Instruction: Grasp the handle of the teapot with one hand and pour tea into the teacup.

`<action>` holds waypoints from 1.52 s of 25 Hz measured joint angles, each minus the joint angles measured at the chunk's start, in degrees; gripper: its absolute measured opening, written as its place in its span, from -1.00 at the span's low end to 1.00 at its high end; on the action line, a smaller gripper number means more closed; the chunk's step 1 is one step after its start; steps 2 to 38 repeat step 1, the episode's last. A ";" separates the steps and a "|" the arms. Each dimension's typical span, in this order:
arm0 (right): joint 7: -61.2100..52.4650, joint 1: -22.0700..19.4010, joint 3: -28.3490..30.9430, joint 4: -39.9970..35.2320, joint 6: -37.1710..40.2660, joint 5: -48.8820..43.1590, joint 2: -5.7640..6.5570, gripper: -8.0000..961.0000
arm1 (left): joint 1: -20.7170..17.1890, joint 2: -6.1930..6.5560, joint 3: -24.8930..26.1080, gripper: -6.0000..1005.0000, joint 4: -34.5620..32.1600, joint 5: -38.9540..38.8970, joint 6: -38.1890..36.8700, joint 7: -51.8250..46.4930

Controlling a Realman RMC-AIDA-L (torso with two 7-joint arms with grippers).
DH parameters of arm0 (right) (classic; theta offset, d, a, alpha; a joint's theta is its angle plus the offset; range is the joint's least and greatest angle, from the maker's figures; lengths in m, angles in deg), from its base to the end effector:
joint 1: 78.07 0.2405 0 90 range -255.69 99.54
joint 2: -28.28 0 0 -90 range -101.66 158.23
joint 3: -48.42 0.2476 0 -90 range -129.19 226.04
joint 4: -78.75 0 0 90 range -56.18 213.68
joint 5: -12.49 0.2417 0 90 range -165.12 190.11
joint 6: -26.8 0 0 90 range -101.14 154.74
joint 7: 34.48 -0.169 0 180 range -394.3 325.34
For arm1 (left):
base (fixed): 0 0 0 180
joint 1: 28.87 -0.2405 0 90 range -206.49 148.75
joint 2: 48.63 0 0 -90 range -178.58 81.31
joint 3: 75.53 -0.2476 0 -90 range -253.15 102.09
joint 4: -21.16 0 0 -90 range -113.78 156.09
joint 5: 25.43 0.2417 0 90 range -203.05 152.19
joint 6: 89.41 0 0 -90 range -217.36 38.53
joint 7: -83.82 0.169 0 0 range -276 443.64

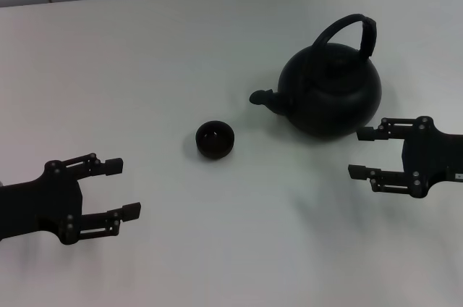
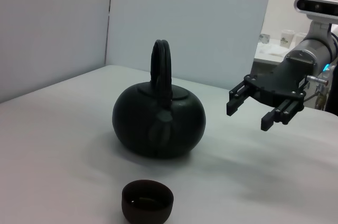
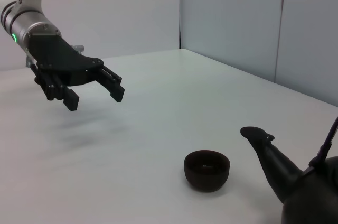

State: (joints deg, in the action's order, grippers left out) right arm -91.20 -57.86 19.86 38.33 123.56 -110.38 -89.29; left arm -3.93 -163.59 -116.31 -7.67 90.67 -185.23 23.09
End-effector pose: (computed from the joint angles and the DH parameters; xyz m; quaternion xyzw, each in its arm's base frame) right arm 0.3396 0.2949 0.0187 -0.9554 0.1159 0.1887 0.1951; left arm -0.3093 0.3012 -0.0216 -0.9588 -0.1393 -0.2295 0.0929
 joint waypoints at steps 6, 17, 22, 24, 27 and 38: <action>0.02 0.00 0.00 0.00 0.00 0.00 -0.01 0.33 | 0.02 0.00 0.00 0.59 0.00 0.00 -0.02 -0.01; 0.02 0.00 0.00 0.00 0.00 0.00 -0.01 0.33 | 0.02 0.00 0.00 0.59 0.00 0.00 -0.02 -0.01; 0.02 0.00 0.00 0.00 0.00 0.00 -0.01 0.33 | 0.02 0.00 0.00 0.59 0.00 0.00 -0.02 -0.01; 0.02 0.00 0.00 0.00 0.00 0.00 -0.01 0.33 | 0.02 0.00 0.00 0.59 0.00 0.00 -0.02 -0.01; 0.02 0.00 0.00 0.00 0.00 0.00 -0.01 0.33 | 0.02 0.00 0.00 0.59 0.00 0.00 -0.02 -0.01; 0.02 0.00 0.00 0.00 0.00 0.00 -0.01 0.33 | 0.02 0.00 0.00 0.59 0.00 0.00 -0.02 -0.01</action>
